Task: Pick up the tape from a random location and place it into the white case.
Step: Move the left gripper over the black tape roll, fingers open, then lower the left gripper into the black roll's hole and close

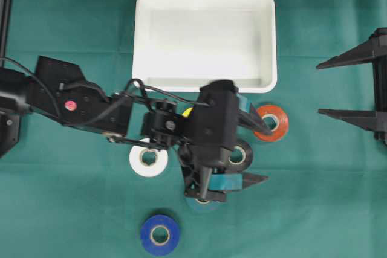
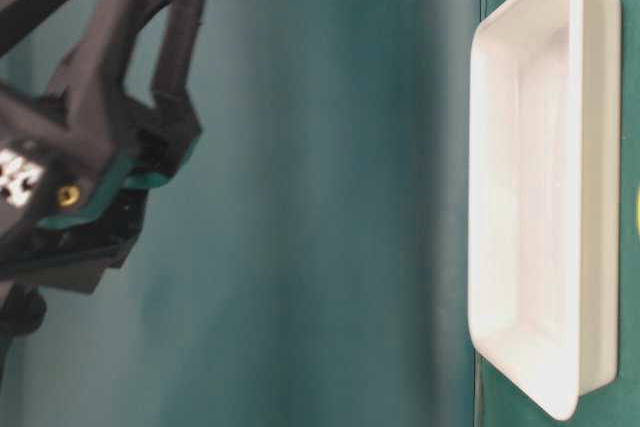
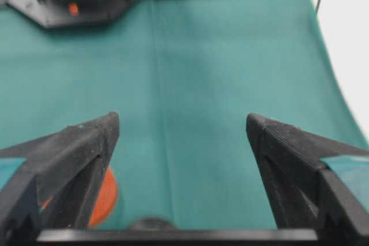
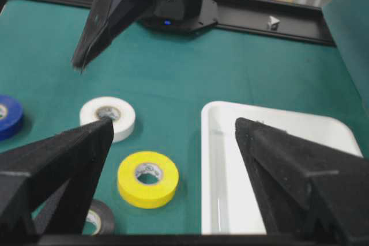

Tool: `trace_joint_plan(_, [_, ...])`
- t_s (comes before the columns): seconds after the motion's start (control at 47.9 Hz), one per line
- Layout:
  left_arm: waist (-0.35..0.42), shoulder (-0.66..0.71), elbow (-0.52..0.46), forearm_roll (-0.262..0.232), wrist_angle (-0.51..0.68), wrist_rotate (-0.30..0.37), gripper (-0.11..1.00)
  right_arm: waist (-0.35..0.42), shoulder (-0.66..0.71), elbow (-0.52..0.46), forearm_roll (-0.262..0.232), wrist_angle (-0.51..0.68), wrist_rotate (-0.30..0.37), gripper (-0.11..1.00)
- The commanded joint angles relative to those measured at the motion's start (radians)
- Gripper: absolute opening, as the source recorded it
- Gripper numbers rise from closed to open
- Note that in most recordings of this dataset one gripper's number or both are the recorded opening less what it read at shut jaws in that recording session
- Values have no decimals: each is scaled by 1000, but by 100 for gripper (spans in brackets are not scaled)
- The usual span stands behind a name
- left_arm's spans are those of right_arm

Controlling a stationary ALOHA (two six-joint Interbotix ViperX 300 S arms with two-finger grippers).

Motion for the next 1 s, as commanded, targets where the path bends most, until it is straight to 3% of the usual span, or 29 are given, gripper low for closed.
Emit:
trace_joint_plan(0.0, [-5, 6, -80, 0, 89, 0, 99, -3, 6, -26, -2, -3, 2, 91])
trace_joint_plan(0.313, [-8, 104, -276, 0, 457, -38, 99, -3, 8, -28, -2, 12, 0, 91])
trace_joint_plan(0.48, [-8, 132, -336, 5, 589, -63, 99, -2, 9, -28, -2, 12, 0, 91])
trace_joint_plan(0.982, [-8, 137, -331, 5, 595, -63, 99, -2, 14, -28, -2, 12, 2, 91])
